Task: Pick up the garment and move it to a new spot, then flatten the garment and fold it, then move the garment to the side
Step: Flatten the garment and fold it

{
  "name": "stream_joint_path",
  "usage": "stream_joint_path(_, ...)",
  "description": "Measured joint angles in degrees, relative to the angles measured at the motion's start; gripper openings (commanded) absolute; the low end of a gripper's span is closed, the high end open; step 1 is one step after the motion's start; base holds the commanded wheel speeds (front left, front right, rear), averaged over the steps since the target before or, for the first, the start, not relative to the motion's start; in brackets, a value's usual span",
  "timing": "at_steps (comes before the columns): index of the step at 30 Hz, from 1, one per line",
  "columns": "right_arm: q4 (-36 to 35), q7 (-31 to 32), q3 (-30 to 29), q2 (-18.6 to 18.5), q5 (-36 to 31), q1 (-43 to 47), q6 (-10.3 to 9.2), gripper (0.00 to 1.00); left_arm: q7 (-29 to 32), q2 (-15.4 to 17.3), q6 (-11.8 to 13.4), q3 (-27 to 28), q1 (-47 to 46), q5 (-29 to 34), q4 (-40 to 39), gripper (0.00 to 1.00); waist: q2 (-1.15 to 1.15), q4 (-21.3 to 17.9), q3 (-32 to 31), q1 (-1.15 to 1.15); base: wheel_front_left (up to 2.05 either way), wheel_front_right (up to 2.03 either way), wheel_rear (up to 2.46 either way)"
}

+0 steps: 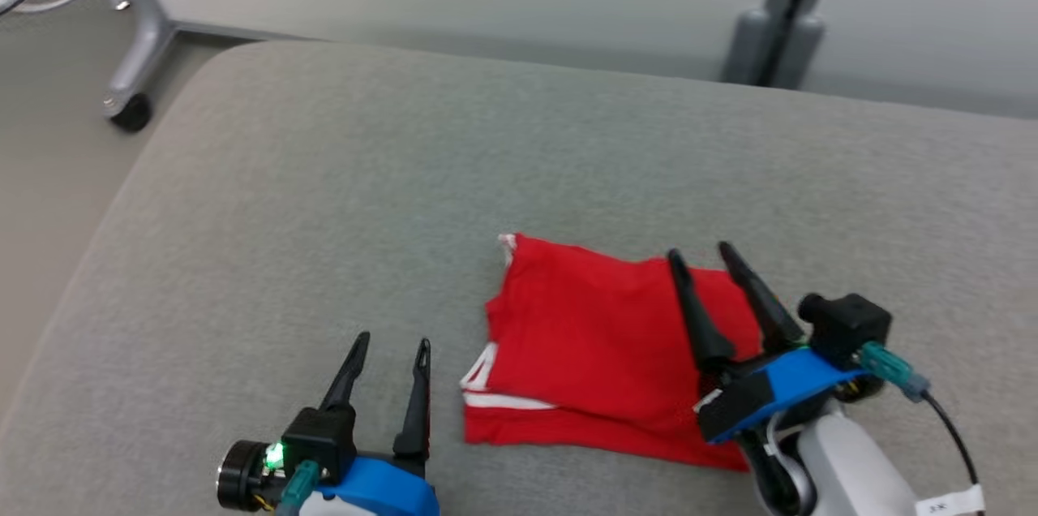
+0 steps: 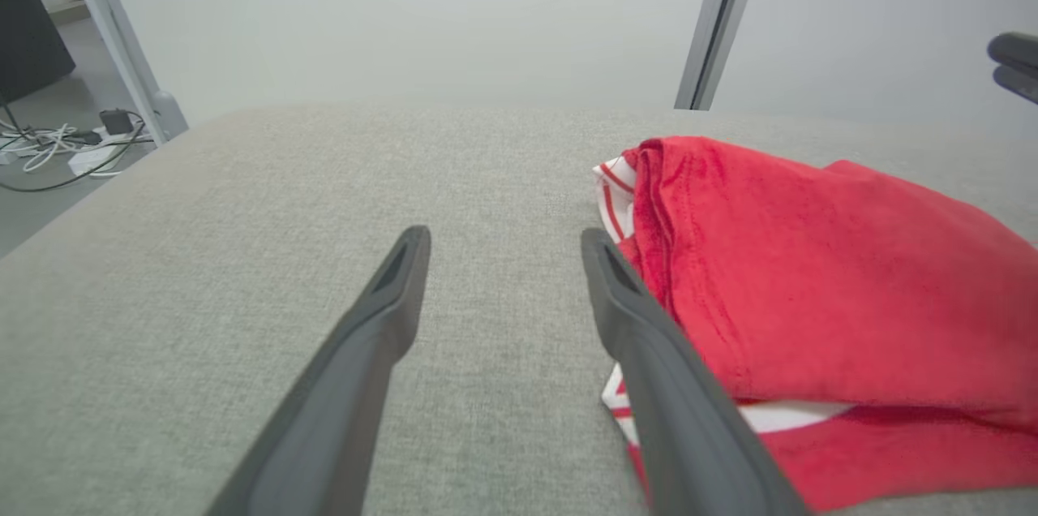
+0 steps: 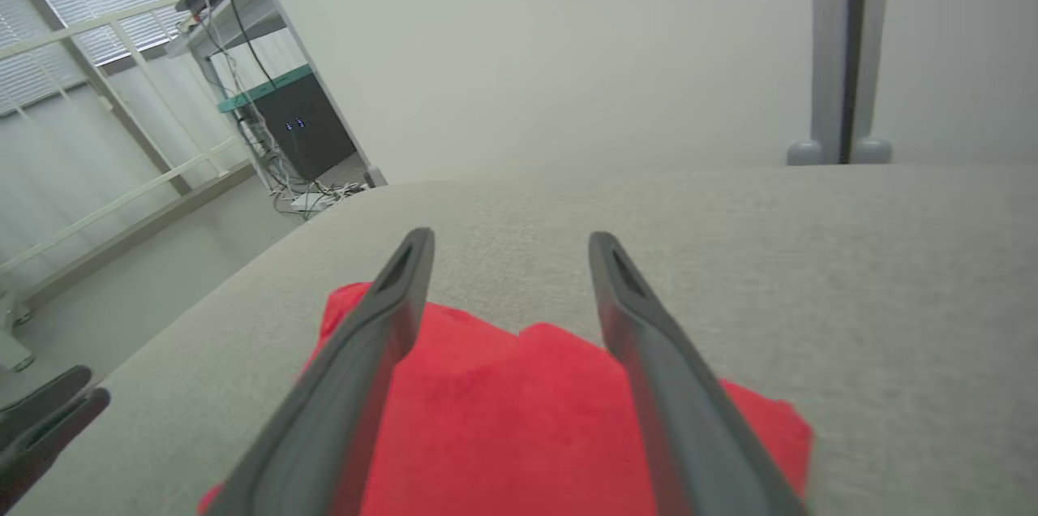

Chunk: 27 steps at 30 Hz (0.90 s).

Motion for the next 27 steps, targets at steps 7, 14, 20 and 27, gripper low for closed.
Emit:
stream_joint_path(7, -0.76, 0.00, -10.20, -0.21, -8.43, 3.86, 0.00, 1.00, 0.00, -0.02, 0.98, 2.49, -2.01, 0.83, -0.09, 1.00, 0.00, -7.21, -0.62, 0.00, 0.00, 0.00, 0.00)
stream_joint_path(14, -0.65, 0.00, -15.64, -0.13, -15.19, 7.16, 0.00, 1.00, 0.00, -0.01, 1.60, 4.65, -2.24, 1.92, 0.60, 1.00, 0.00, -12.04, -1.77, 0.00, 0.00, 0.00, 0.00)
stream_joint_path(20, 0.58, 0.01, -16.88, -0.08, -16.51, 9.43, 0.00, 1.00, 0.00, -0.01, 3.21, 6.20, -0.64, 1.79, 1.09, 1.00, 0.00, -13.82, -2.78, 0.00, 0.00, 0.00, 0.00)
stream_joint_path(27, 1.98, 0.01, -17.50, -0.07, -16.59, 10.88, 0.00, 1.00, 0.00, -0.02, 3.94, 6.31, 2.43, 0.87, 0.93, 1.00, 0.00, -13.87, -4.11, 0.00, 0.00, 0.00, 0.00)
